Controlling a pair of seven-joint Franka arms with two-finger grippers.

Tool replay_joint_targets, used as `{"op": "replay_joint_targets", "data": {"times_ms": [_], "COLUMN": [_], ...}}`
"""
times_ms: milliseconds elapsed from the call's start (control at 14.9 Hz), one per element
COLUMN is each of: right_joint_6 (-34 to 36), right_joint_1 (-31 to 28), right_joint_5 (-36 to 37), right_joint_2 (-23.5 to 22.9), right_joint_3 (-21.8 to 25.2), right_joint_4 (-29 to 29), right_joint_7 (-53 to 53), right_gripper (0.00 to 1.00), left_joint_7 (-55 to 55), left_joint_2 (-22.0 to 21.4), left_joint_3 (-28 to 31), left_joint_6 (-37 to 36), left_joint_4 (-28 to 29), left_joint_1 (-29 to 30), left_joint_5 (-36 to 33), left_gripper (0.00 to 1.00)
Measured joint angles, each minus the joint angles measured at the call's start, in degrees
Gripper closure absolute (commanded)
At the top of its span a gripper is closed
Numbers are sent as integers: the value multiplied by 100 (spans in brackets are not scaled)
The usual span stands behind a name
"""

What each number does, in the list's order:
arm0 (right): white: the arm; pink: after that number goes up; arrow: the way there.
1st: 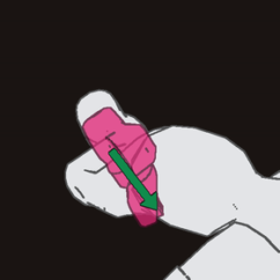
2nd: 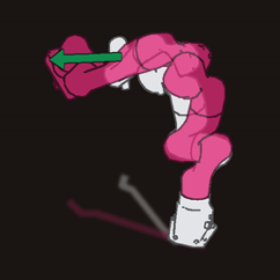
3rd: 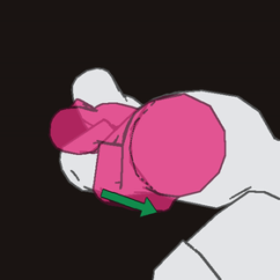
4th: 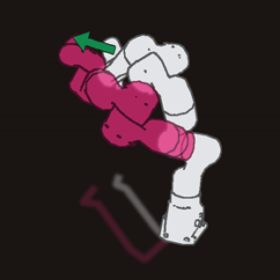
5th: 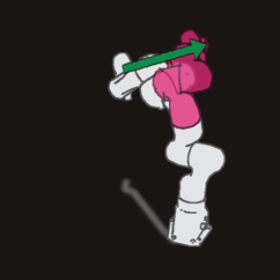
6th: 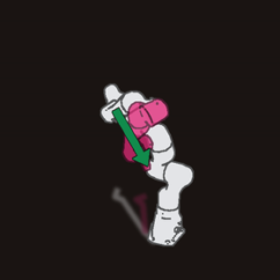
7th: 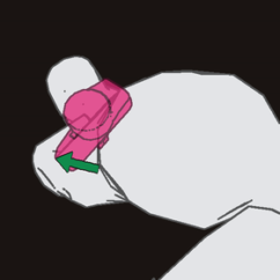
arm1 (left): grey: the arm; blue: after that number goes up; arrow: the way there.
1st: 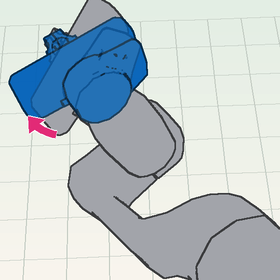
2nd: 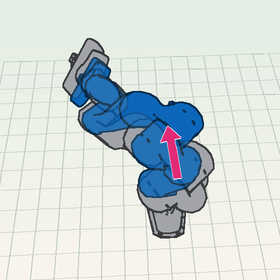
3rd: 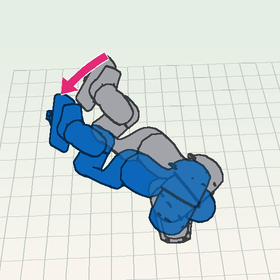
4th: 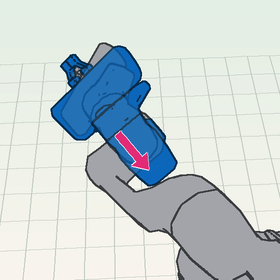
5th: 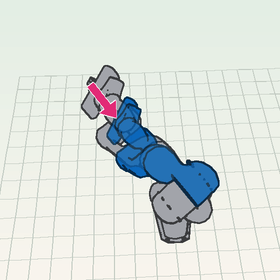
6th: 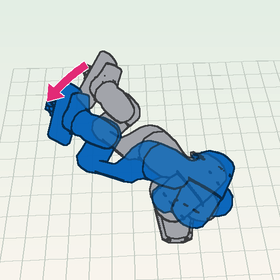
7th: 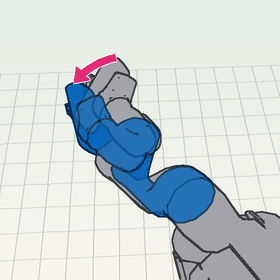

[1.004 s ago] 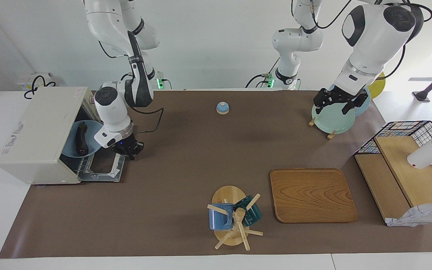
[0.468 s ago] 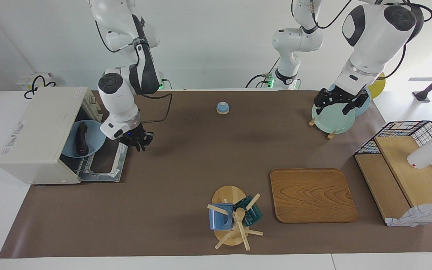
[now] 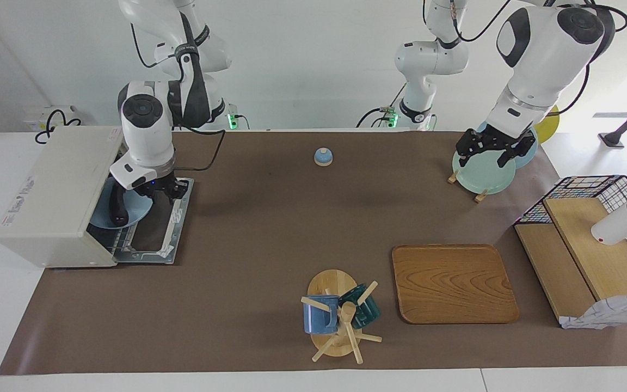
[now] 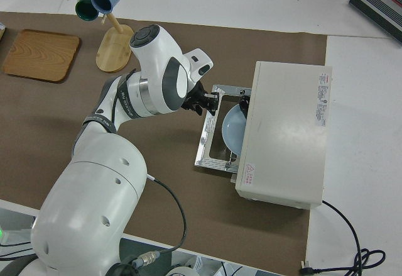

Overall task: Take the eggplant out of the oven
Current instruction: 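Grasp the purple eggplant inside the oven with the right gripper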

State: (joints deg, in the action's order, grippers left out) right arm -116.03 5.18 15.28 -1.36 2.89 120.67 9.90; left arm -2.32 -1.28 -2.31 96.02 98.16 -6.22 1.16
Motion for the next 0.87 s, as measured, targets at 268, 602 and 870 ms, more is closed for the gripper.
{"op": "replay_joint_targets", "data": {"times_ms": [268,602,870], "right_joint_6": [-56,-634,-787], "right_joint_1": [-191,-405,-459], "right_joint_5": [22,25,26], "right_joint_2": [0,13,59], "right_joint_3": [0,0,-2], "right_joint_4": [153,467,659], "right_joint_7": [-22,-25,-26], "right_gripper": [60,64,98], "left_joint_7": [0,0,0], "left_joint_2": [0,0,0], "left_joint_3": [-4,-9,-23], "left_joint_6": [0,0,0], "left_joint_4": [0,1,1], "left_joint_1": [0,0,-5], "left_joint_5": [0,60,143], "left_gripper": [0,0,0]}}
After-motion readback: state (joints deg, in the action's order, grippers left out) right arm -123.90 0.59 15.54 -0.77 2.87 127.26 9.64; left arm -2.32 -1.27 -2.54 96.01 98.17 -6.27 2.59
